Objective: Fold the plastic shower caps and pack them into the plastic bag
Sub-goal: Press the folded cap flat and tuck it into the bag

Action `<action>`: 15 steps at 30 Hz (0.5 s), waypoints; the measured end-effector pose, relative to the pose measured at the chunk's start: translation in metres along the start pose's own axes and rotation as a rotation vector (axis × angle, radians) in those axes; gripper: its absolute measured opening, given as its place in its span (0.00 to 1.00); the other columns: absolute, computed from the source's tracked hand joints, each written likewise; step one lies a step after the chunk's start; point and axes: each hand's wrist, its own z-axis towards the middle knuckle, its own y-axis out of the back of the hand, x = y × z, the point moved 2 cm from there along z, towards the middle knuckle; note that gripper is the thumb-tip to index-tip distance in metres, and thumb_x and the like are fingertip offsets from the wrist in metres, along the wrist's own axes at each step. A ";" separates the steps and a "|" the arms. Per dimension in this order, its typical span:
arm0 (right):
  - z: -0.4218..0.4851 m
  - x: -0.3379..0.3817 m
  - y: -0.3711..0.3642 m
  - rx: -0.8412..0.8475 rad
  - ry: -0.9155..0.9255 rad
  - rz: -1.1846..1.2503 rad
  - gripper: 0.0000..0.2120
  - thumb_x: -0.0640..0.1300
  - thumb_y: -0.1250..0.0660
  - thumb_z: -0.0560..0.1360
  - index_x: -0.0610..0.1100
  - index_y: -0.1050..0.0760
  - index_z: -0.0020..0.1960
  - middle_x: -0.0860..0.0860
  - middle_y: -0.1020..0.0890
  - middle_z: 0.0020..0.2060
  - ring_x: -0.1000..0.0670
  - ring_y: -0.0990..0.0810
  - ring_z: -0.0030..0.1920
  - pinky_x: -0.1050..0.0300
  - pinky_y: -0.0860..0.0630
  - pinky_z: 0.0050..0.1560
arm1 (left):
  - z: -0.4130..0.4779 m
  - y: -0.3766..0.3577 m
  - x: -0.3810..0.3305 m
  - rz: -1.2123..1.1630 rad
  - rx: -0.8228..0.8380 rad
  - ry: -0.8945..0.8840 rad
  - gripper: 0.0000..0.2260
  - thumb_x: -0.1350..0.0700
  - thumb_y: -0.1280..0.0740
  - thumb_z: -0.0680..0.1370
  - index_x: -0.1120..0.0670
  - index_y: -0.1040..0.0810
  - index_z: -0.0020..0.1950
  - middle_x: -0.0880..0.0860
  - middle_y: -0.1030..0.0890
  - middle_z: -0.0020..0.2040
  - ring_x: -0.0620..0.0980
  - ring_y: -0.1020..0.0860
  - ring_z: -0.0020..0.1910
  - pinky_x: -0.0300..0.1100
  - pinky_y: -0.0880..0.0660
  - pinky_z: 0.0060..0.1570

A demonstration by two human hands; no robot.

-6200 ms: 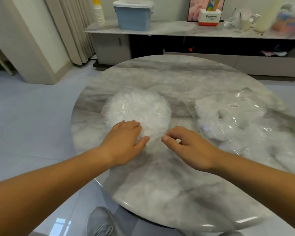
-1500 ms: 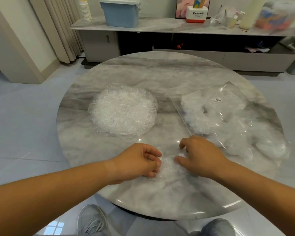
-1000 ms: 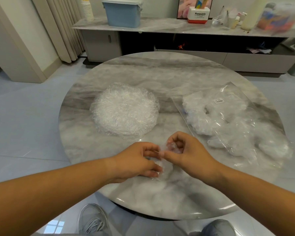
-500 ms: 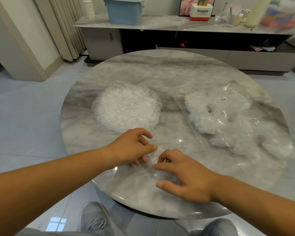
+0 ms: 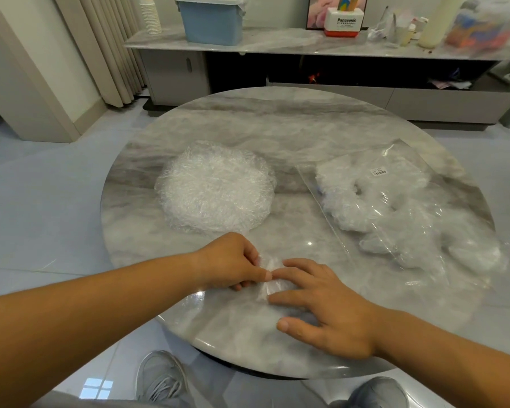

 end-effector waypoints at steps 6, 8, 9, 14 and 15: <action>-0.004 0.000 0.015 -0.273 -0.127 0.481 0.19 0.64 0.41 0.77 0.56 0.26 0.62 0.62 0.25 0.64 0.57 0.28 0.68 0.56 0.30 0.69 | -0.001 -0.006 -0.005 -0.166 -0.017 -0.028 0.08 0.60 0.24 0.75 0.61 0.21 0.44 0.58 0.18 0.37 0.47 0.18 0.36 0.42 0.17 0.45; -0.003 0.001 0.022 -0.454 -0.203 0.579 0.14 0.62 0.38 0.75 0.55 0.25 0.56 0.61 0.26 0.63 0.58 0.27 0.66 0.61 0.30 0.66 | -0.001 -0.006 -0.010 -0.313 -0.019 -0.024 0.09 0.63 0.26 0.76 0.66 0.22 0.50 0.63 0.18 0.41 0.51 0.17 0.39 0.45 0.16 0.45; -0.002 0.000 0.025 -0.539 -0.263 0.644 0.12 0.60 0.36 0.75 0.54 0.24 0.52 0.60 0.26 0.62 0.61 0.26 0.64 0.65 0.30 0.63 | -0.003 -0.006 -0.014 -0.376 -0.016 -0.029 0.09 0.64 0.27 0.76 0.67 0.22 0.52 0.64 0.18 0.42 0.51 0.17 0.39 0.44 0.17 0.43; -0.002 -0.012 0.039 -0.636 -0.578 1.111 0.20 0.55 0.25 0.73 0.51 0.26 0.60 0.49 0.18 0.56 0.50 0.17 0.56 0.45 0.22 0.64 | -0.008 -0.011 -0.035 -0.537 -0.025 -0.098 0.05 0.66 0.28 0.77 0.61 0.24 0.47 0.56 0.18 0.37 0.48 0.17 0.36 0.37 0.20 0.38; -0.005 -0.012 0.043 -0.623 -0.585 1.158 0.21 0.54 0.25 0.73 0.53 0.27 0.61 0.47 0.17 0.55 0.47 0.16 0.55 0.42 0.21 0.63 | -0.009 -0.014 -0.039 -0.550 -0.014 -0.114 0.05 0.66 0.28 0.77 0.63 0.23 0.49 0.57 0.18 0.37 0.49 0.17 0.36 0.38 0.20 0.39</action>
